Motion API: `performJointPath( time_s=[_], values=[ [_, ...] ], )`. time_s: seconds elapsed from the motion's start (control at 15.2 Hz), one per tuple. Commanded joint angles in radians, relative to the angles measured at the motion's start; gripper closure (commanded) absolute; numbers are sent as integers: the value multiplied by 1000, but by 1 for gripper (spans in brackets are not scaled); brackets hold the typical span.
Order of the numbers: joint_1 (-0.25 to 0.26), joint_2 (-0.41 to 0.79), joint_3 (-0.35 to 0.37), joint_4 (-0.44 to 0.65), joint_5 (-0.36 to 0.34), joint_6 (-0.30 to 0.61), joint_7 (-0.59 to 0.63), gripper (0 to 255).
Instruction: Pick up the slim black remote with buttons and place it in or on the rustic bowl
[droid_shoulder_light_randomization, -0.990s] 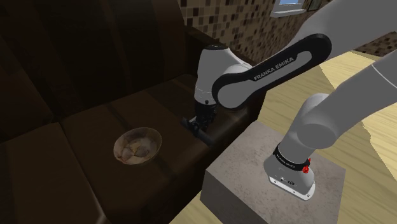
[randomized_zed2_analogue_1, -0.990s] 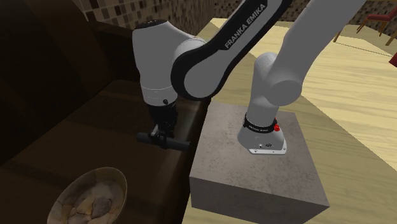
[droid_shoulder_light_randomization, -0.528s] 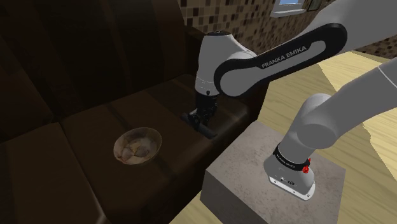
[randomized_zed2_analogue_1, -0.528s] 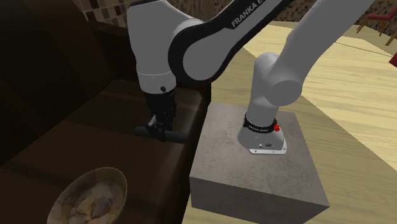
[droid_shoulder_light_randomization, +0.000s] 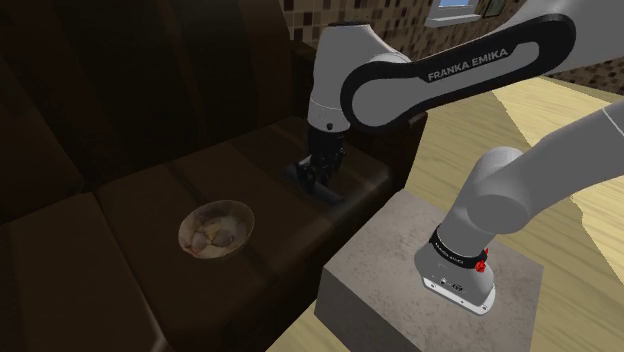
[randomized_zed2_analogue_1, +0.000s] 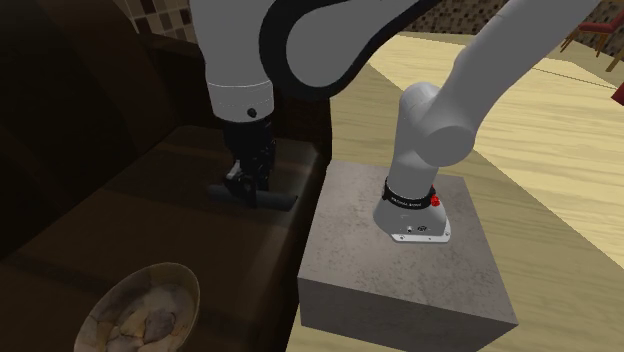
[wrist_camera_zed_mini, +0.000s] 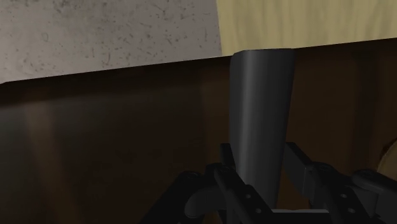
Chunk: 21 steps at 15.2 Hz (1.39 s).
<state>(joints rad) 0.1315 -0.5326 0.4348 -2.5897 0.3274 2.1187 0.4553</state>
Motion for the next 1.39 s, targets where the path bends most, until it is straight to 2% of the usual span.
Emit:
performJointPath(
  time_s=[0.0,0.79,1.06,1.32],
  values=[
    [0,-16,-9,17,-4,-33,0,255],
    [-7,-61,-43,138,-29,-199,11,255],
    [-14,73,43,245,-39,-157,103,255],
    [-27,217,130,367,-82,-124,206,255]
  ],
)
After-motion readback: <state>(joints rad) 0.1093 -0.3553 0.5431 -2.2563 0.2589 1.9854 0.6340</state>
